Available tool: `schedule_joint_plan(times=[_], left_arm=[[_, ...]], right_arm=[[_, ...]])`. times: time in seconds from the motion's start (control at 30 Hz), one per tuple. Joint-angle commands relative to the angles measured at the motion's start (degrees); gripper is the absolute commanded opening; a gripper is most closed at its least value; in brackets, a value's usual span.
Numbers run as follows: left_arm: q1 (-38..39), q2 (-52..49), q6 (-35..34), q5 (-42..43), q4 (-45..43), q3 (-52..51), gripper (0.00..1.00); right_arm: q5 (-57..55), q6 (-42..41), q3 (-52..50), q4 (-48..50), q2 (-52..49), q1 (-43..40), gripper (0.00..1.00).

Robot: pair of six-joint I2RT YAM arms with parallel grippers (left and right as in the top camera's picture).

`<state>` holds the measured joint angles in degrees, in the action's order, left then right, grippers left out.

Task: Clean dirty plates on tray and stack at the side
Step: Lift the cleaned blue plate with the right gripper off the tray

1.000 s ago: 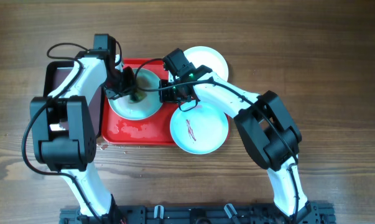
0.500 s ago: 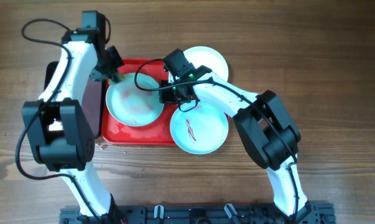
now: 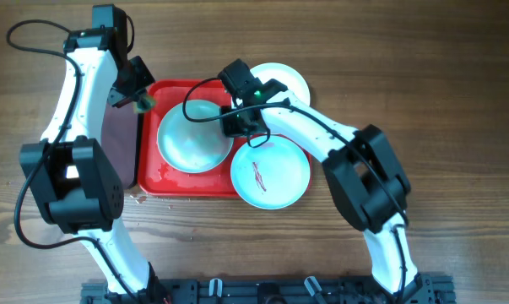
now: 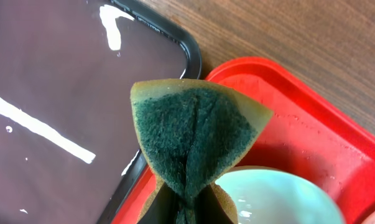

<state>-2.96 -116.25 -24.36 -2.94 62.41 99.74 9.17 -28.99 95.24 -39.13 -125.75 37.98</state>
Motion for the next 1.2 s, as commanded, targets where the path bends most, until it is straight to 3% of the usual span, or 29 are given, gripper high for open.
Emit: schedule_joint_plan(times=[0.0,0.27,0.57,0.93,1.07,1.17], left_arm=[[-0.1,0.9,-0.5,0.9,0.9,1.0,0.04],[0.0,0.7,-0.5,1.0,0.6,0.7,0.04],[0.0,0.7,-0.5,1.0,0.8,0.6,0.04],[0.0,0.7,-0.5,0.9,0.9,-0.7,0.04],[0.0,0.7,-0.5,1.0,0.9,-0.9,0.04],[0.0,0.7,-0.5,1.0,0.9,-0.9,0.04]], right_arm=[[-12.5,5.9,2.3,-1.6,6.8,1.7,0.04],[-36.3,7.0,2.3,-5.5,12.8,7.4,0.04],[-63.1,14.5,2.3,-5.2,14.0,15.3,0.04],[-86.8,14.6,2.3,-2.8,14.0,20.7,0.04],[-95.6,18.4,2.3,1.0,14.0,22.4,0.04],[-96.2,21.4,2.3,3.7,14.0,23.4,0.04]])
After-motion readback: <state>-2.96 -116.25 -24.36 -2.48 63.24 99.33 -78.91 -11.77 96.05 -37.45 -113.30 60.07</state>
